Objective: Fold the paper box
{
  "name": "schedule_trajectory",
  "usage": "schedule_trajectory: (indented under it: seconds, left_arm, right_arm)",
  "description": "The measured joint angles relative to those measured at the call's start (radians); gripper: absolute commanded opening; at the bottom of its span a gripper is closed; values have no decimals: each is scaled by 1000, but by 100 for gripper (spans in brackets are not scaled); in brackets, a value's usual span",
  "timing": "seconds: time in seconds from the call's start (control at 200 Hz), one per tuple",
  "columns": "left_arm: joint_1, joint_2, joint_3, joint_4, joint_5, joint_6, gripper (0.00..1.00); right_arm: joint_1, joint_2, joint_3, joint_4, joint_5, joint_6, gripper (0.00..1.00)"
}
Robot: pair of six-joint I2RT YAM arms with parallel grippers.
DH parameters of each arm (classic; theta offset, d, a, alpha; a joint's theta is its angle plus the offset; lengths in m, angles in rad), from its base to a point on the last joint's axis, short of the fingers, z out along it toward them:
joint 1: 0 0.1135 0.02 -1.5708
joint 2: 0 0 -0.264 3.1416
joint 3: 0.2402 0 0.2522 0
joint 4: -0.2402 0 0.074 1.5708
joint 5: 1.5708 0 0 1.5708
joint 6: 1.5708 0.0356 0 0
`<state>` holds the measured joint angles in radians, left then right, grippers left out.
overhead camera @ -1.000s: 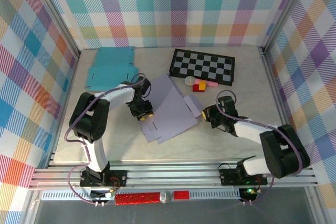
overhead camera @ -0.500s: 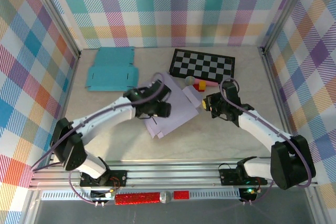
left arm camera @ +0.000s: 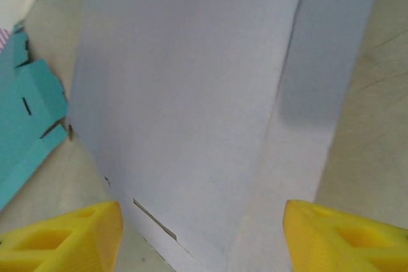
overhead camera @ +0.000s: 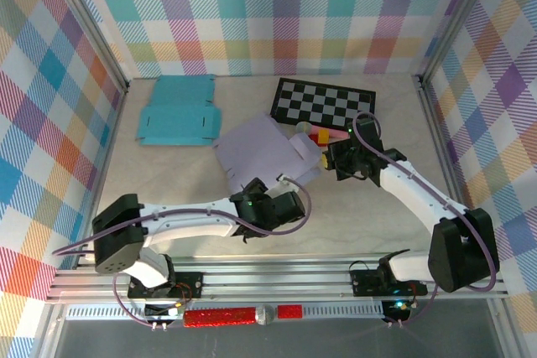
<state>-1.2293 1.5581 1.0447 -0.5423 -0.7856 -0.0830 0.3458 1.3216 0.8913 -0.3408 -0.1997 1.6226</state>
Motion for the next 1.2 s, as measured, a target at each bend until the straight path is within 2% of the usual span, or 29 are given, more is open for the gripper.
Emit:
schedule_trajectory:
  seconds: [0.175, 0.22, 0.245, 0.27, 0.405, 0.66, 0.72, 0.79, 0.88, 0.925, 0.97, 1.07, 1.135, 1.2]
  left_arm:
    - [-14, 35, -10, 34, -37, 53, 70]
    - [-24, 28, -16, 49, -34, 61, 76]
    - [-30, 24, -17, 52, -32, 72, 86]
    - [-36, 20, -20, 56, -27, 79, 89]
    - [-53, 15, -22, 67, -27, 80, 89]
    - [-32, 167, 0, 25, -177, 47, 82]
    - [-26, 185, 7, 14, -214, 39, 73]
    - [-23, 187, 15, 5, -242, 40, 53]
    - [-22, 187, 35, -5, -260, 50, 37]
    - [-22, 187, 42, -5, -267, 55, 23]
    - [-22, 185, 48, -8, -276, 60, 15]
    - [-22, 175, 60, -27, -301, 72, 0]
    - [-22, 168, 72, -41, -316, 82, 0]
    - [-22, 155, 86, -59, -329, 87, 0]
  right_arm:
    - [-5, 15, 31, -42, -14, 0, 0]
    - [-10, 20, 41, -47, -18, 0, 0]
    - [-13, 23, 46, -47, -20, 0, 0]
    - [-15, 25, 49, -47, -22, 0, 0]
    - [-21, 30, 62, -59, -30, 0, 0]
    - [-32, 37, 87, -96, -51, -8, 0]
    - [-33, 39, 94, -103, -53, -8, 0]
    - [-36, 39, 104, -115, -56, -8, 0]
    - [-39, 40, 116, -125, -63, -11, 0]
    - [-39, 41, 121, -129, -68, -11, 0]
    - [-39, 46, 126, -134, -71, -12, 0]
    - [-39, 59, 137, -138, -82, -15, 0]
    - [-39, 69, 150, -148, -95, -24, 0]
    - [-42, 85, 184, -171, -107, -46, 13]
